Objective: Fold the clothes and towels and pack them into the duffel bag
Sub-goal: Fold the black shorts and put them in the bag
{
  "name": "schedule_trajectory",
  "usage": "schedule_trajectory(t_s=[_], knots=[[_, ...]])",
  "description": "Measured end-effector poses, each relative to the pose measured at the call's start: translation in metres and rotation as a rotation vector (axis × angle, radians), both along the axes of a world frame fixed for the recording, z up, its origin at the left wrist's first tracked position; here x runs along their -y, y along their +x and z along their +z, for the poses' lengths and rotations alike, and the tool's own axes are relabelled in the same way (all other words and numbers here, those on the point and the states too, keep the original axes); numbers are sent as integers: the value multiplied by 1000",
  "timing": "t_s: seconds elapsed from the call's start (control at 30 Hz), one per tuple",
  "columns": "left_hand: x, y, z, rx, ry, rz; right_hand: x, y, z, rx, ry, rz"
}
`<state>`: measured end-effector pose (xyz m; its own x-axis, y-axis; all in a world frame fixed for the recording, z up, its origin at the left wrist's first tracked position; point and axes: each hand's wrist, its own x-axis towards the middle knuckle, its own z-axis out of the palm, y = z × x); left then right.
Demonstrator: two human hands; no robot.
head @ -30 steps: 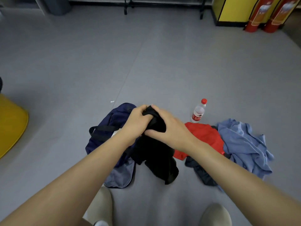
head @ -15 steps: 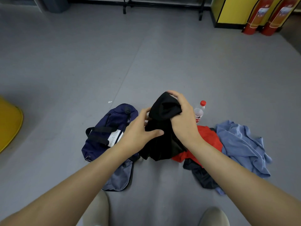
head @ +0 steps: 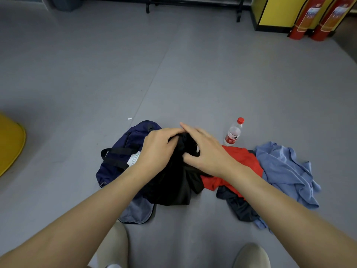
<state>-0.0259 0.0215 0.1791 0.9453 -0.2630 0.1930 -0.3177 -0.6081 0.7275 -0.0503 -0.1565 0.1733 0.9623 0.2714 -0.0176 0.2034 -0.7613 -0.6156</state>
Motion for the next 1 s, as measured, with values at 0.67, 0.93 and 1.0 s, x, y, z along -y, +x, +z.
schedule_trajectory(t_s=[0.67, 0.93, 1.0], knots=[[-24, 7, -3, -241, 13, -100, -11, 1, 15, 235, 268, -262], [-24, 13, 11, -189, -62, -34, 11, 2, 6, 99, -68, -161], [-15, 9, 17, -191, -74, -67, -2, -3, 8, 66, -43, -27]])
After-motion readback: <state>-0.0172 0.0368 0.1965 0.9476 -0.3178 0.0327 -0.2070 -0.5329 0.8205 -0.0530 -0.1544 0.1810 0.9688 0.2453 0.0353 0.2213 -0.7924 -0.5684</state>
